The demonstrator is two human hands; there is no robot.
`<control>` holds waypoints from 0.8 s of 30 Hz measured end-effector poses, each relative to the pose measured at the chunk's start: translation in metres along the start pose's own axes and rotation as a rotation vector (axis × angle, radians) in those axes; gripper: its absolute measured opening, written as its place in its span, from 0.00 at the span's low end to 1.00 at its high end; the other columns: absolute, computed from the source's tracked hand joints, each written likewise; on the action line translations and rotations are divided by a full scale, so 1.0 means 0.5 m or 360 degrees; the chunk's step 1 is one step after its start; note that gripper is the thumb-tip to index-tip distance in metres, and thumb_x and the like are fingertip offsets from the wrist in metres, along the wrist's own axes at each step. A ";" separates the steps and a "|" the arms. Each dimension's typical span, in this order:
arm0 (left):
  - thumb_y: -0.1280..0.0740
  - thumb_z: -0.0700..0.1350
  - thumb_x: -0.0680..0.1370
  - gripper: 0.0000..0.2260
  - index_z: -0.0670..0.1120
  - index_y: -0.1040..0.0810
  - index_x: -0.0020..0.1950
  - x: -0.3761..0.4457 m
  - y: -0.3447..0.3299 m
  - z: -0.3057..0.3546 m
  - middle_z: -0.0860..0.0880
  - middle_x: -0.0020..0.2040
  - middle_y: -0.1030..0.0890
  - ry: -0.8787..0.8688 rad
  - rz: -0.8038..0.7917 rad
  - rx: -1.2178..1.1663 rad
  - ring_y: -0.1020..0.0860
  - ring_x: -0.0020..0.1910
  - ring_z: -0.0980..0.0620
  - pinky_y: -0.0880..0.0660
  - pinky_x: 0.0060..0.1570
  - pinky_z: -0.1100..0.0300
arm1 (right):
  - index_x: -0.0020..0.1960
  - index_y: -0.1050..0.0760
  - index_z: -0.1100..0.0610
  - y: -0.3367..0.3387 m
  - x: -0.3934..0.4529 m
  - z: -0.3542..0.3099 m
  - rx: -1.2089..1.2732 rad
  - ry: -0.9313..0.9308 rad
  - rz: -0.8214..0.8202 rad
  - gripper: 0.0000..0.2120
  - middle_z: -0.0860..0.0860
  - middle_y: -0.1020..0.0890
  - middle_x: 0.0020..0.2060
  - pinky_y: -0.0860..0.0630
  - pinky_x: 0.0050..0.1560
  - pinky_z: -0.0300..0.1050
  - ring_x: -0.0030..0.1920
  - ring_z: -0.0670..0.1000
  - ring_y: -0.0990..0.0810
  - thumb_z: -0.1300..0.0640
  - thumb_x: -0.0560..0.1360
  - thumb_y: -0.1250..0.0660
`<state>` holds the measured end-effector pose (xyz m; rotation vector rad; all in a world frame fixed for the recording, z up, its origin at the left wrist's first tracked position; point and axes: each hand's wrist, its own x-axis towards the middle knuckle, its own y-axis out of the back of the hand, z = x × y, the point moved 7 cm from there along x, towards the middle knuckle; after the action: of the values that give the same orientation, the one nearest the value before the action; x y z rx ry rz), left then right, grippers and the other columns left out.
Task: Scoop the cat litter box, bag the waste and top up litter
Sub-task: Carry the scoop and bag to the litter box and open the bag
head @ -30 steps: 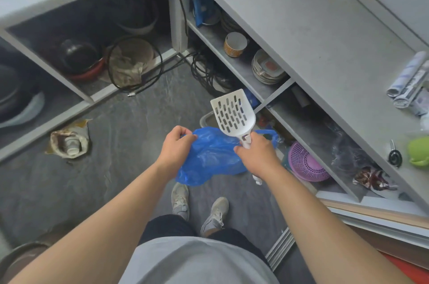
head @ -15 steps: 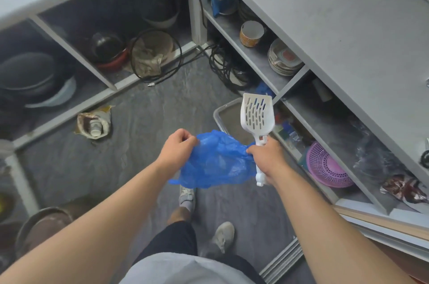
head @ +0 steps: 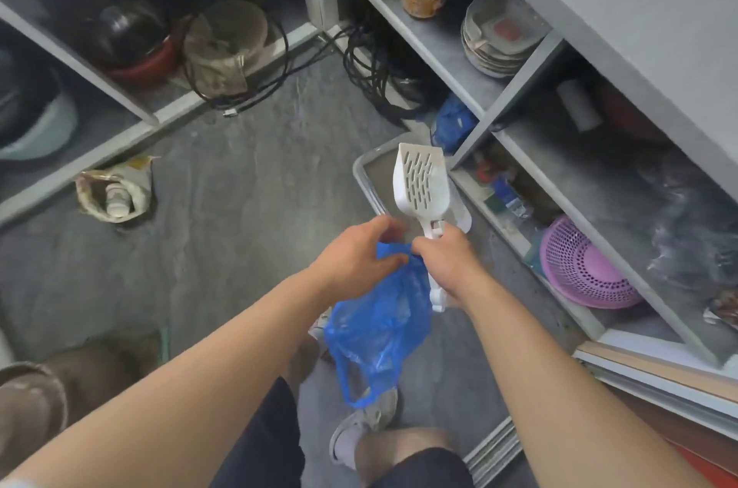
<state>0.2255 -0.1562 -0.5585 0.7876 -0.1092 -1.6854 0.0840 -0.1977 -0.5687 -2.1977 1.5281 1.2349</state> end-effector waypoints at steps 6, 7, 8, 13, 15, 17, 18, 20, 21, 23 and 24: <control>0.28 0.44 0.77 0.10 0.56 0.22 0.55 0.196 -0.089 -0.190 0.59 0.47 0.19 -0.0042 0.0002 -0.0094 0.20 0.47 0.57 0.22 0.55 0.56 | 0.40 0.25 0.53 -0.052 0.261 0.082 -0.0067 0.0110 -0.0061 0.05 0.51 0.20 0.36 0.20 0.50 0.57 0.43 0.56 0.20 0.58 0.64 0.33; 0.29 0.43 0.78 0.08 0.53 0.21 0.55 0.233 -0.100 -0.223 0.59 0.45 0.19 -0.0049 0.0014 -0.0027 0.20 0.45 0.56 0.22 0.53 0.55 | 0.42 0.25 0.53 -0.060 0.303 0.096 -0.0099 0.0127 -0.0060 0.05 0.51 0.20 0.38 0.20 0.51 0.57 0.44 0.55 0.19 0.59 0.67 0.32; 0.30 0.43 0.79 0.06 0.51 0.20 0.55 0.273 -0.109 -0.256 0.57 0.45 0.18 -0.0053 0.0033 0.0035 0.20 0.45 0.53 0.22 0.52 0.54 | 0.43 0.24 0.54 -0.066 0.346 0.113 -0.0126 0.0148 -0.0044 0.05 0.51 0.19 0.39 0.20 0.52 0.56 0.45 0.55 0.18 0.60 0.68 0.32; 0.35 0.45 0.80 0.05 0.47 0.21 0.54 0.445 -0.147 -0.406 0.50 0.47 0.18 0.0009 0.0175 0.0310 0.22 0.48 0.48 0.28 0.47 0.58 | 0.46 0.23 0.56 -0.076 0.514 0.175 -0.0329 0.0362 0.0275 0.07 0.50 0.19 0.40 0.24 0.43 0.46 0.42 0.53 0.20 0.54 0.72 0.29; 0.37 0.46 0.81 0.05 0.47 0.23 0.51 0.483 -0.166 -0.459 0.49 0.47 0.19 0.0048 0.0183 0.0395 0.24 0.46 0.47 0.31 0.46 0.58 | 0.43 0.22 0.55 -0.104 0.554 0.205 -0.0219 0.0451 0.0214 0.09 0.47 0.20 0.37 0.26 0.39 0.44 0.39 0.50 0.22 0.52 0.70 0.25; 0.38 0.47 0.82 0.07 0.45 0.23 0.52 0.513 -0.180 -0.495 0.46 0.52 0.17 0.0088 0.0132 0.0459 0.22 0.50 0.45 0.28 0.49 0.56 | 0.41 0.24 0.51 -0.147 0.583 0.233 -0.0221 0.0470 0.0062 0.12 0.46 0.20 0.37 0.25 0.41 0.44 0.39 0.47 0.21 0.51 0.68 0.21; 0.40 0.47 0.83 0.10 0.44 0.22 0.56 0.527 -0.185 -0.504 0.45 0.57 0.17 0.0105 0.0088 0.0474 0.21 0.54 0.44 0.26 0.54 0.54 | 0.40 0.24 0.50 -0.165 0.601 0.247 -0.0304 0.0485 0.0027 0.13 0.47 0.19 0.37 0.24 0.43 0.46 0.40 0.48 0.21 0.51 0.67 0.20; 0.43 0.46 0.84 0.15 0.46 0.22 0.66 0.543 -0.185 -0.504 0.46 0.65 0.20 0.0110 0.0021 0.0509 0.23 0.63 0.44 0.28 0.63 0.54 | 0.40 0.23 0.52 -0.186 0.641 0.270 -0.0469 0.0506 0.0086 0.11 0.50 0.17 0.39 0.22 0.44 0.51 0.43 0.53 0.18 0.52 0.66 0.21; 0.45 0.46 0.85 0.16 0.46 0.23 0.68 0.549 -0.181 -0.499 0.46 0.68 0.21 0.0103 0.0002 0.0554 0.25 0.65 0.44 0.30 0.65 0.55 | 0.40 0.22 0.54 -0.186 0.663 0.275 -0.0484 0.0529 0.0135 0.09 0.52 0.16 0.40 0.22 0.45 0.52 0.44 0.55 0.18 0.54 0.66 0.22; 0.46 0.48 0.86 0.17 0.43 0.24 0.68 0.548 -0.171 -0.494 0.44 0.68 0.23 0.0125 -0.0029 0.0686 0.25 0.65 0.43 0.32 0.61 0.58 | 0.40 0.22 0.55 -0.184 0.691 0.281 -0.0432 0.0588 0.0194 0.05 0.52 0.17 0.39 0.23 0.43 0.51 0.43 0.56 0.18 0.57 0.67 0.27; 0.47 0.48 0.87 0.17 0.41 0.24 0.66 0.542 -0.164 -0.494 0.42 0.66 0.23 0.0141 -0.0032 0.0756 0.25 0.65 0.42 0.33 0.58 0.58 | 0.39 0.23 0.55 -0.182 0.698 0.281 -0.0390 0.0613 0.0207 0.03 0.52 0.18 0.38 0.24 0.41 0.50 0.42 0.56 0.19 0.58 0.67 0.29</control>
<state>0.2767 -0.2930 -0.9047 1.2171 -0.4527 -1.6606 0.1301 -0.3152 -0.9346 -2.6574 1.7630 1.1344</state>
